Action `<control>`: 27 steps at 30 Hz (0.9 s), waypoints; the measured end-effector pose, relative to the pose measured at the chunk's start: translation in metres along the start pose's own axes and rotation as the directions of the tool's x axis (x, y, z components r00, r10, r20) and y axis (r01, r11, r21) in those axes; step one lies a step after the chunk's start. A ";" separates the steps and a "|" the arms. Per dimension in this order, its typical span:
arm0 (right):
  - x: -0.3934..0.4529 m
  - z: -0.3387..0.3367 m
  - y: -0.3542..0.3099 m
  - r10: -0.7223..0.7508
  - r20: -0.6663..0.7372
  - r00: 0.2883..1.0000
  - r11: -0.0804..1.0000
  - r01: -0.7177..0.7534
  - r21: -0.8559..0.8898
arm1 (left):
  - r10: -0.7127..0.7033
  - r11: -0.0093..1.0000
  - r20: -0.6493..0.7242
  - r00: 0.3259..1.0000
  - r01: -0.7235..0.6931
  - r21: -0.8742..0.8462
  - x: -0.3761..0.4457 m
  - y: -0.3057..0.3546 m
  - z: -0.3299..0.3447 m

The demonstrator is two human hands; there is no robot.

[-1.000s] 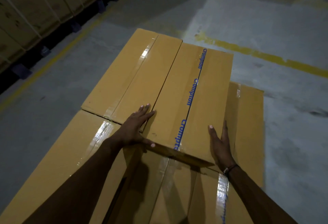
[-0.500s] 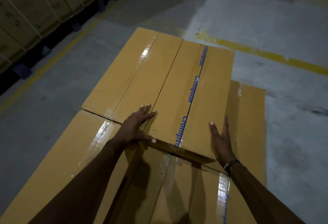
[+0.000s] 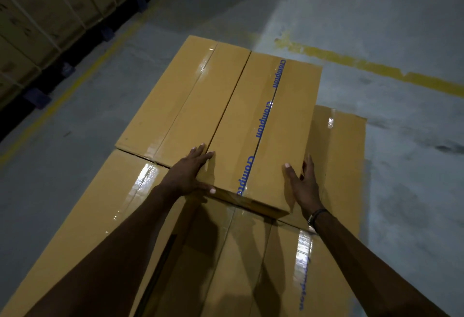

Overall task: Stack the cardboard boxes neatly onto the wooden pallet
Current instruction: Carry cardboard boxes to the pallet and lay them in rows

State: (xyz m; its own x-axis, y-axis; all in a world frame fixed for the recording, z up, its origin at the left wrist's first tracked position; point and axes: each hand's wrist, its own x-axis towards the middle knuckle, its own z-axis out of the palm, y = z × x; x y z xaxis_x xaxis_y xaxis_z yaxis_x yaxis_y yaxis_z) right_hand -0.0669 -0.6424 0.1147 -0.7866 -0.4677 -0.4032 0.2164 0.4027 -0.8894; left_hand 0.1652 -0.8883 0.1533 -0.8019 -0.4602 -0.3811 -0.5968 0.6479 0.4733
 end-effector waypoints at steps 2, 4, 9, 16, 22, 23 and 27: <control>-0.009 -0.008 -0.016 0.027 -0.015 1.000 1.000 -0.027 0.004 | -0.073 0.997 -0.027 0.997 0.072 -0.042 -0.011 0.018 -0.002; -0.020 -0.020 -0.033 0.019 -0.009 1.000 0.999 -0.018 0.037 | -0.166 0.971 -0.123 0.978 0.141 -0.191 -0.027 0.041 -0.005; -0.058 -0.065 -0.091 -0.016 0.118 0.993 0.997 0.007 0.077 | -0.298 0.891 -0.358 0.885 0.122 -0.438 -0.085 0.116 -0.031; -0.129 -0.154 -0.184 -0.023 0.305 0.952 0.992 -0.015 0.123 | -0.368 0.819 -0.476 0.798 0.036 -0.573 -0.174 0.236 -0.072; -0.195 -0.247 -0.255 -0.047 0.371 0.927 0.989 -0.008 0.145 | -0.438 0.755 -0.524 0.730 -0.017 -0.655 -0.253 0.344 -0.104; -0.204 -0.261 -0.263 -0.045 0.374 0.927 0.991 -0.007 0.137 | -0.450 0.741 -0.525 0.722 -0.026 -0.671 -0.266 0.361 -0.108; -0.244 -0.313 -0.277 -0.040 0.373 0.927 0.990 -0.012 0.137 | -0.492 0.693 -0.540 0.684 -0.068 -0.718 -0.318 0.420 -0.114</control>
State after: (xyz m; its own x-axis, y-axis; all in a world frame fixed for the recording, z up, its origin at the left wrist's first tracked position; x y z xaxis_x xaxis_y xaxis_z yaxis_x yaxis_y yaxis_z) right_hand -0.1160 -0.3932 0.5276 -0.5219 -0.7434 -0.4184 0.3033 0.2967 -0.9055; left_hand 0.1663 -0.5388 0.5645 -0.2704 -0.9606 -0.0647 -0.3796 0.0446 0.9241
